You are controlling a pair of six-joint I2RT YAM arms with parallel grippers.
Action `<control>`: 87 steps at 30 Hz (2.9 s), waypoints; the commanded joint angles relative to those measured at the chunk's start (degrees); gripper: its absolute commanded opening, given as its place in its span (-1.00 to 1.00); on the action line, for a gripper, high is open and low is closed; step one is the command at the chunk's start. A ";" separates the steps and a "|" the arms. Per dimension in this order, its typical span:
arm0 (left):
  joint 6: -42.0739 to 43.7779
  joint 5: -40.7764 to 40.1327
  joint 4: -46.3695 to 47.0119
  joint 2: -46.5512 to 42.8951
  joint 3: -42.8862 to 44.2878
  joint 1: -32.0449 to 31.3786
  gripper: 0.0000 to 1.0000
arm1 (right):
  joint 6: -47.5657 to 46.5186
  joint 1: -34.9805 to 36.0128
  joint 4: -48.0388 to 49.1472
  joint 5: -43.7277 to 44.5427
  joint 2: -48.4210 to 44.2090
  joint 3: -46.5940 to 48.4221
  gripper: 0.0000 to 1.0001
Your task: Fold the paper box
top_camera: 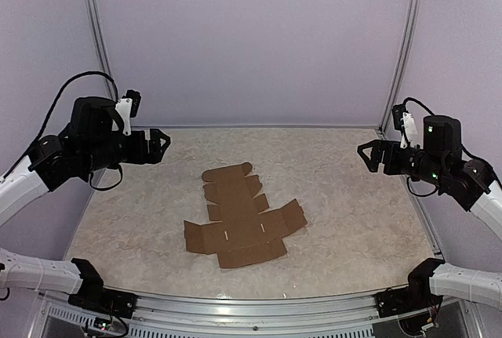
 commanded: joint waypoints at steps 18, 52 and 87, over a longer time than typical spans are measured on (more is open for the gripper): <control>-11.04 2.91 2.08 -2.52 -12.56 -1.86 0.97 | 0.58 4.25 -0.59 -13.08 6.98 -3.51 0.86; -14.08 0.54 0.17 -4.37 -15.07 -2.65 0.98 | 11.47 11.37 21.92 -20.31 47.67 -1.31 0.14; -8.65 -0.74 -6.58 -6.69 -8.90 -2.61 0.98 | -9.57 14.28 -0.90 -22.65 51.15 14.87 -1.00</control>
